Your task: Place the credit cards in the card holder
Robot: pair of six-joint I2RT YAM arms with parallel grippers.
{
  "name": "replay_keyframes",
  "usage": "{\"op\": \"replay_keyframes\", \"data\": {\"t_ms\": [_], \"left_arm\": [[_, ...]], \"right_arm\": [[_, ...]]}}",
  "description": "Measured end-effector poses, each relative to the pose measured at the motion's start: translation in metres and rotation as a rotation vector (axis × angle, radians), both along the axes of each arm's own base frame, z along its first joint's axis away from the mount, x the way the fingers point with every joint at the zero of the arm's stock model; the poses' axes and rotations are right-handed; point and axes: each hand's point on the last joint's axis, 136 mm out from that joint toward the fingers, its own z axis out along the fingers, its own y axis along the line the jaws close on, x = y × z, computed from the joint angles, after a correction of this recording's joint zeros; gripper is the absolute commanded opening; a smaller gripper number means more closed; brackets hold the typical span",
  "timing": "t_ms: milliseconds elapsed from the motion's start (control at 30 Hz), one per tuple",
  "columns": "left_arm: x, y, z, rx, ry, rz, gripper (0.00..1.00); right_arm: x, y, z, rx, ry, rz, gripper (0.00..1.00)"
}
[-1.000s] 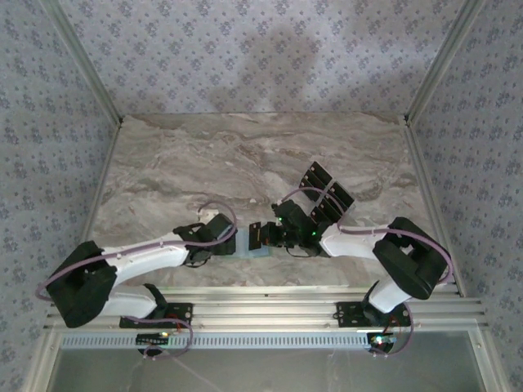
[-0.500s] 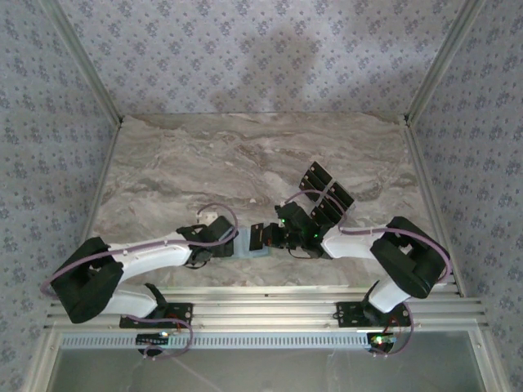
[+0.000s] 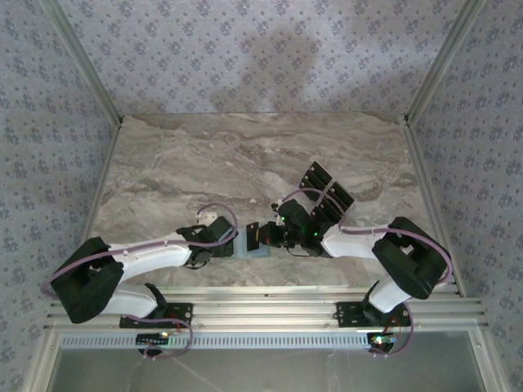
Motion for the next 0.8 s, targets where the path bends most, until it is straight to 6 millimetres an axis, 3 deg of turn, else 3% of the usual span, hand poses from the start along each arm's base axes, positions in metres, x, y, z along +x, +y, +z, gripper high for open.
{"op": "replay_keyframes", "data": {"t_ms": [467,800], "left_arm": [[0.0,0.0,0.0,-0.002,-0.001,0.0,1.0],[0.0,0.0,-0.001,-0.002,-0.001,0.0,1.0]], "right_arm": [[0.004,0.013,-0.001,0.076,0.021,-0.008,0.0],[0.0,0.007,-0.009,0.081,0.035,-0.021,0.0]]}}
